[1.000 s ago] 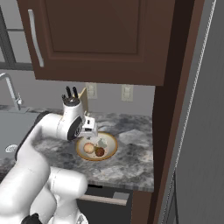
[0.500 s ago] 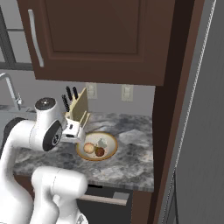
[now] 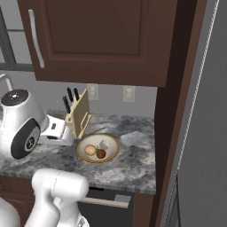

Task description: Take the garlic, peach, and pear from the freezer and place them in the bowl on the counter.

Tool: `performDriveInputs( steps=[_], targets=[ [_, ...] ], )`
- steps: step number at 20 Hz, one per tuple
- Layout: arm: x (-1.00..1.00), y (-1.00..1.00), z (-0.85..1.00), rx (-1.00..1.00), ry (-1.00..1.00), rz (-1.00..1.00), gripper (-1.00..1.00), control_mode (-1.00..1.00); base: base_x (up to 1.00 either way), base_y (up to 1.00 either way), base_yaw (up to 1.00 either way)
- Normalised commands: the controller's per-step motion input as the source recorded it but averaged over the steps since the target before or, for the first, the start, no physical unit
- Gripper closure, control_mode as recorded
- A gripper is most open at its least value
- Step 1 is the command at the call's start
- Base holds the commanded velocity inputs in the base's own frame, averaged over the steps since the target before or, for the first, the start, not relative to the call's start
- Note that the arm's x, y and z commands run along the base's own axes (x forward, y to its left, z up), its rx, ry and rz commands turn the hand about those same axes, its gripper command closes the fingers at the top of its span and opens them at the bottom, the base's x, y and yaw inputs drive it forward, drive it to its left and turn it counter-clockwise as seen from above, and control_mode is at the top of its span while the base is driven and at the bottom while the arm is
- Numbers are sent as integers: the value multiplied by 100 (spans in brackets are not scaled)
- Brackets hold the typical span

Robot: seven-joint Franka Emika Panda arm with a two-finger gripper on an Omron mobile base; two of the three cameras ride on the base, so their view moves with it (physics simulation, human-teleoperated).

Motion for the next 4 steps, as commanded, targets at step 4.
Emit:
performDriveInputs(
  steps=[4],
  targets=[
    [-81,0,45,-1,-5,0,-100,-100,0,0,0]
  ],
)
